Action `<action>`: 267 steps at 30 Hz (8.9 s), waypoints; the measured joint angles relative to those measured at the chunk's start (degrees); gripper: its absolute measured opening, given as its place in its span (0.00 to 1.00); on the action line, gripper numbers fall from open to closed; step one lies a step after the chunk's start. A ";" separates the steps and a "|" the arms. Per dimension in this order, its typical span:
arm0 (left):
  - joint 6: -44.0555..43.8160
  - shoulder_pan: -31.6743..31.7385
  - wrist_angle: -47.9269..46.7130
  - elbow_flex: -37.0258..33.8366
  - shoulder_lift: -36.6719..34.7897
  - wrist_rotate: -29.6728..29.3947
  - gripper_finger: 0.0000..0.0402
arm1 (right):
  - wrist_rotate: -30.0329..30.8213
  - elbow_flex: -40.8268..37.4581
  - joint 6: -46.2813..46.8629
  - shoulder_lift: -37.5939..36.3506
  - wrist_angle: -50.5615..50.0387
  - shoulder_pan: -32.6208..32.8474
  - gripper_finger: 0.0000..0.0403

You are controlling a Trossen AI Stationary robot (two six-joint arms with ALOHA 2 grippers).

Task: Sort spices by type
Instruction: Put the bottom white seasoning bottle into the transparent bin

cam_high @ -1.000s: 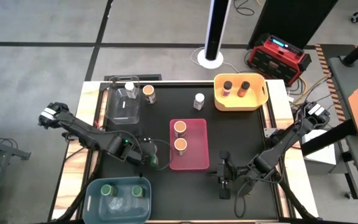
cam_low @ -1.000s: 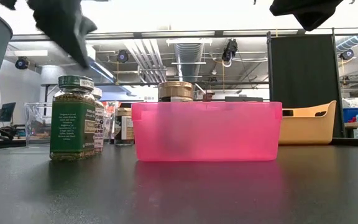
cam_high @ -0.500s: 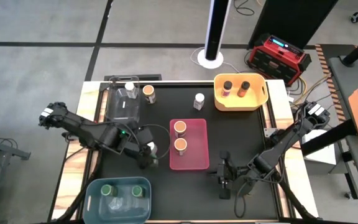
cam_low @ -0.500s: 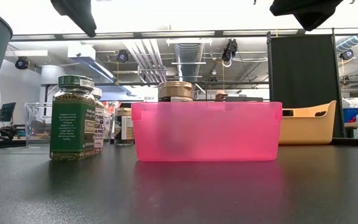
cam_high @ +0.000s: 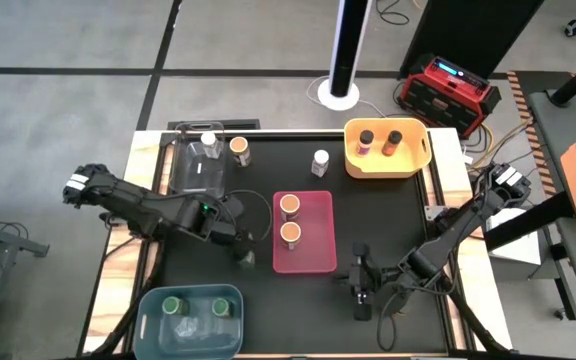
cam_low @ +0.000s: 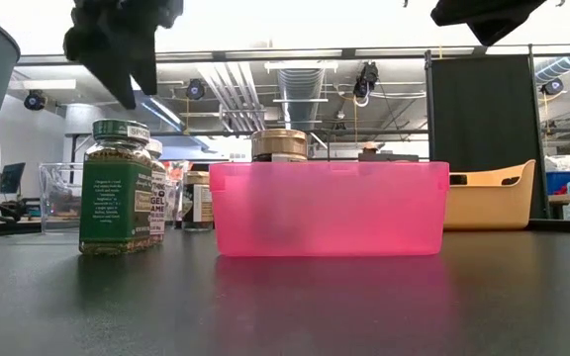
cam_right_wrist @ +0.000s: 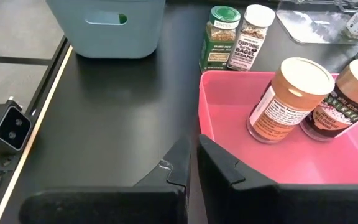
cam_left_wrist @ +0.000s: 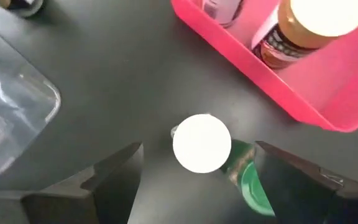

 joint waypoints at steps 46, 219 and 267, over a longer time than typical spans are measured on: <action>-5.14 0.46 7.41 -4.36 7.19 2.68 0.71 | -1.55 0.00 -0.54 -0.02 -2.40 0.01 0.04; 30.84 58.47 26.67 -26.74 -15.17 3.51 0.48 | -1.51 -2.10 2.54 -0.04 -1.94 0.89 0.04; 30.29 58.53 24.34 -22.70 -7.98 1.28 0.56 | -1.49 -2.21 2.51 -0.04 -1.99 0.89 0.04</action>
